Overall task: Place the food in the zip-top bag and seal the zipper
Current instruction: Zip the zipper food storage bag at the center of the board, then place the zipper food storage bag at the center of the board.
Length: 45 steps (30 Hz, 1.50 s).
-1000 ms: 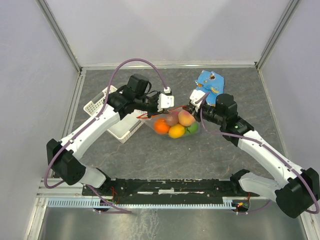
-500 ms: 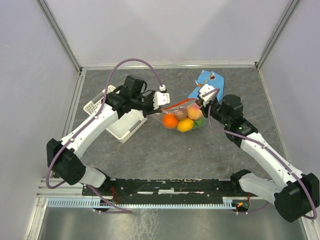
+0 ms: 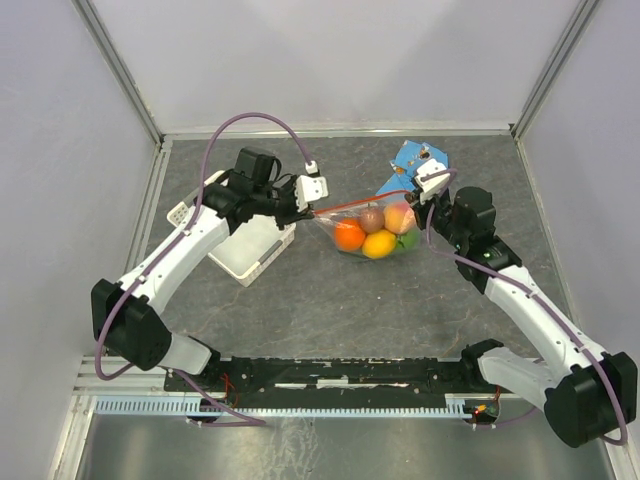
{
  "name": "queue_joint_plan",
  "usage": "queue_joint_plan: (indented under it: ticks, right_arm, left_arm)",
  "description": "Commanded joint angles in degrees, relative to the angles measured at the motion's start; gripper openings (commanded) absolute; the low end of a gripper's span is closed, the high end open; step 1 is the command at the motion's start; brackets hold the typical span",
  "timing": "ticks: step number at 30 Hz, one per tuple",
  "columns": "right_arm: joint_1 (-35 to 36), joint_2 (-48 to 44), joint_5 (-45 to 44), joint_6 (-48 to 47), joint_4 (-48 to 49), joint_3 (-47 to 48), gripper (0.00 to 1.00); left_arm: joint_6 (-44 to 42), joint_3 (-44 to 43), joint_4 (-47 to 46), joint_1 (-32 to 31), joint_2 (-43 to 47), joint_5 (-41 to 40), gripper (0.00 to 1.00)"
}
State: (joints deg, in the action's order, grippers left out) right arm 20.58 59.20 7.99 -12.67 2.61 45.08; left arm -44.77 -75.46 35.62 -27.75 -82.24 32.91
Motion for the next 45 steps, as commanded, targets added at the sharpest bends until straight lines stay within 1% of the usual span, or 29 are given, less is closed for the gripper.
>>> queue_joint_plan:
  ticks: [1, 6, 9, 12, 16, 18, 21, 24, 27, 29, 31, 35, 38, 41, 43, 45]
  right_arm:
    - [-2.79, 0.09, -5.17, 2.34, 5.71, 1.27, 0.02]
    - [-3.00, 3.25, -1.64, 2.56, 6.47, 4.07, 0.02]
    - [-3.04, 5.10, -0.34, 3.16, 9.85, 4.72, 0.02]
    - [-3.01, 8.63, 2.11, 3.11, 11.13, 7.45, 0.02]
    - [-3.00, 10.29, 3.33, 3.91, 13.21, 9.83, 0.02]
    - [-3.00, 9.44, 4.38, 4.32, 11.96, 9.87, 0.02]
    - [-2.98, 6.56, 7.68, 4.53, 5.89, 8.68, 0.02]
    - [-2.95, 2.99, 9.59, 6.56, 1.39, 4.35, 0.03]
    - [-2.97, -2.65, 9.36, 10.44, -1.80, -0.99, 0.04]
    - [-3.00, -8.33, 9.23, 12.23, -4.09, -5.14, 0.05]
    - [-3.04, -12.89, 8.91, 13.76, -7.61, -8.24, 0.08]
    - [-2.94, -20.48, 10.19, 16.33, -15.26, -11.83, 0.15]
    - [-2.93, -26.62, 9.78, 18.96, -18.70, -14.83, 0.19]
    - [-2.91, -33.90, 8.47, 23.91, -18.89, -17.82, 0.23]
    - [-2.91, -38.56, 7.17, 27.05, -18.78, -19.05, 0.30]
    - [-2.90, -42.58, 5.63, 30.06, -19.33, -19.04, 0.40]
  left_arm:
    - [2.38, 0.13, 0.67, 2.26, 1.56, -4.85, 0.03]
    - [4.16, -1.93, -3.23, 2.26, 0.04, -1.89, 0.03]
    - [3.80, -1.88, -5.74, 2.17, -0.15, -1.01, 0.03]
    - [2.61, -2.20, -9.10, 2.01, -0.46, -2.31, 0.03]
    - [4.37, -3.70, -12.41, 1.88, -0.10, -4.58, 0.03]
    - [5.10, -3.30, -12.82, 1.11, 0.96, -6.22, 0.03]
    - [3.37, -0.56, -11.08, -1.11, 3.71, -7.92, 0.04]
    - [3.50, 5.04, -10.99, -2.40, 6.84, -5.70, 0.04]
    - [6.92, 10.74, -11.91, -3.31, 9.54, -4.26, 0.04]
    - [9.91, 14.06, -13.27, -3.99, 12.49, -3.96, 0.04]
    - [12.64, 18.41, -15.55, -4.59, 15.77, -3.61, 0.04]
    - [15.35, 26.54, -17.94, -5.84, 22.64, -1.07, 0.07]
    - [18.86, 29.82, -17.50, -6.33, 27.48, 1.01, 0.12]
    - [21.13, 31.42, -15.20, -6.35, 32.90, 0.79, 0.17]
    - [24.13, 32.65, -16.02, -6.36, 37.42, -1.46, 0.24]
    - [26.76, 33.95, -17.33, -6.40, 42.35, -3.51, 0.32]
